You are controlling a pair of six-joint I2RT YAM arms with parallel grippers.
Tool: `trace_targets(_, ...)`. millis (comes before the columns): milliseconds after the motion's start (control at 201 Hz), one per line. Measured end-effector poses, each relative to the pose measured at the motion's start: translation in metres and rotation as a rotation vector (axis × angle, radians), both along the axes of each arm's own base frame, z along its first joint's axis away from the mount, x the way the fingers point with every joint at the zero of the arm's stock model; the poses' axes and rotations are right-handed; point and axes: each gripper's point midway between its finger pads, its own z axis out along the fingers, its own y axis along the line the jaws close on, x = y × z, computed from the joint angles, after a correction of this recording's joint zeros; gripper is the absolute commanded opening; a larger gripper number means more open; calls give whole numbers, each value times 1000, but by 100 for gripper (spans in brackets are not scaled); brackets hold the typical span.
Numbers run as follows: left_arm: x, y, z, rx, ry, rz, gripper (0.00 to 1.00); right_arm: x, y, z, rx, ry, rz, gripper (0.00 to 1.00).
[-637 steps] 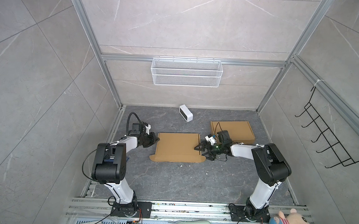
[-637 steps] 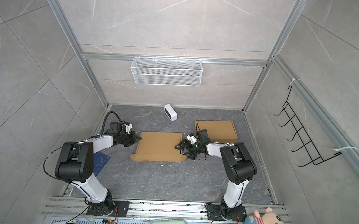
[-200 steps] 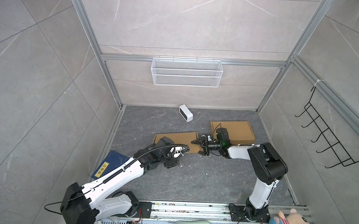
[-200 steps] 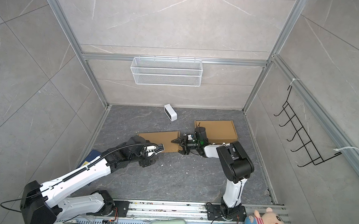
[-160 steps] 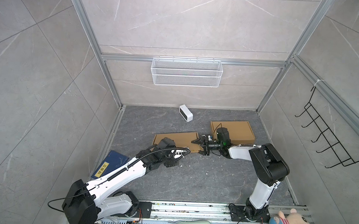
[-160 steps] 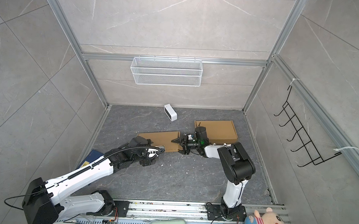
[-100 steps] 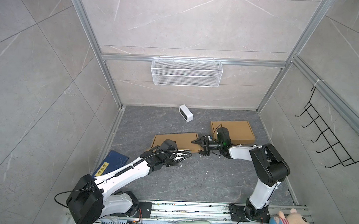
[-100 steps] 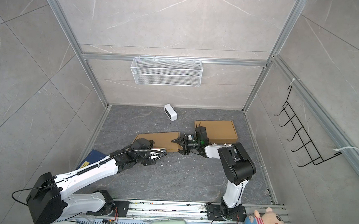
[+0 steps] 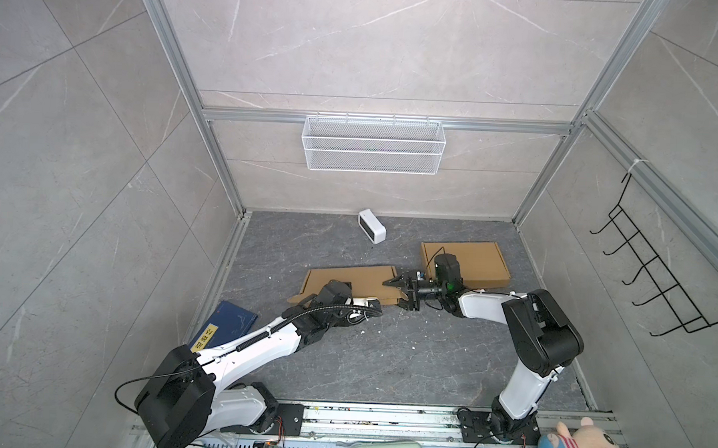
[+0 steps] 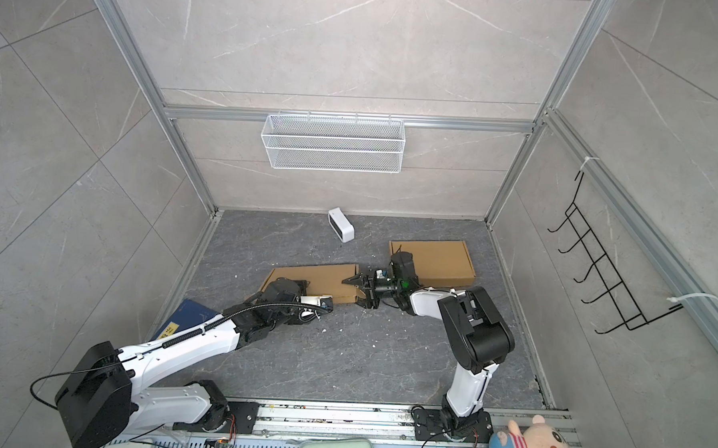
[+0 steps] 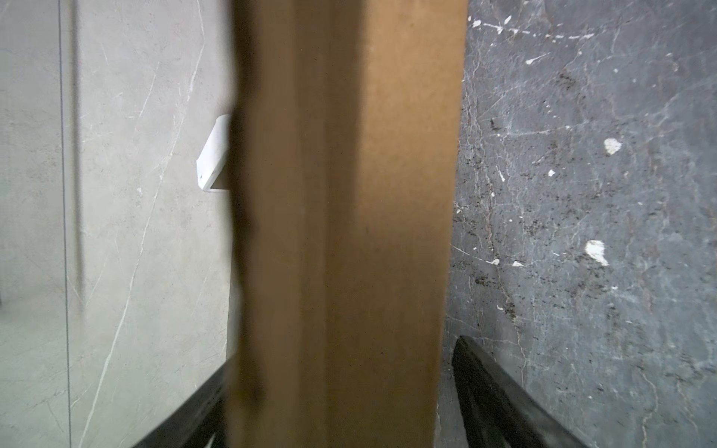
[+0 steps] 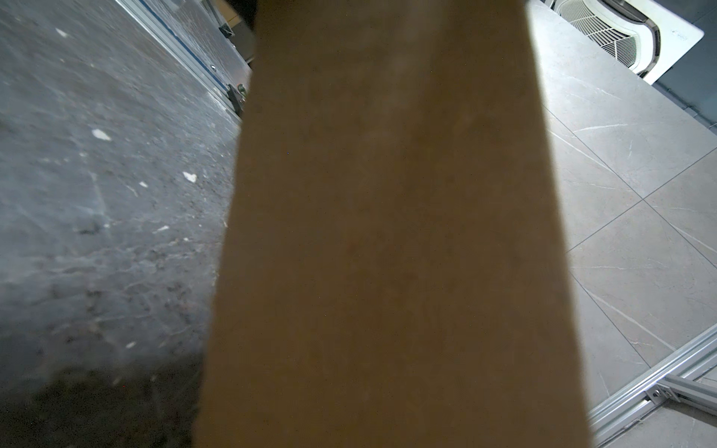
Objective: Fold the paper box
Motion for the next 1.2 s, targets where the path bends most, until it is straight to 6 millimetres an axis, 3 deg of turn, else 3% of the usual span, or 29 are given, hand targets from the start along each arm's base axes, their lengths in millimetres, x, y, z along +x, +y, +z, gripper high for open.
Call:
trace_targets(328,0,1,8,8,-30,-18,61,-5,-1,0,1,15,0,56)
trace_targets(692,0,3,13,9,-44,-15,39,-11,2,11,17,4,13,67)
trace_targets(1204,-2,13,21,15,-37,2,22,-10,1,32,42,-51,4,82)
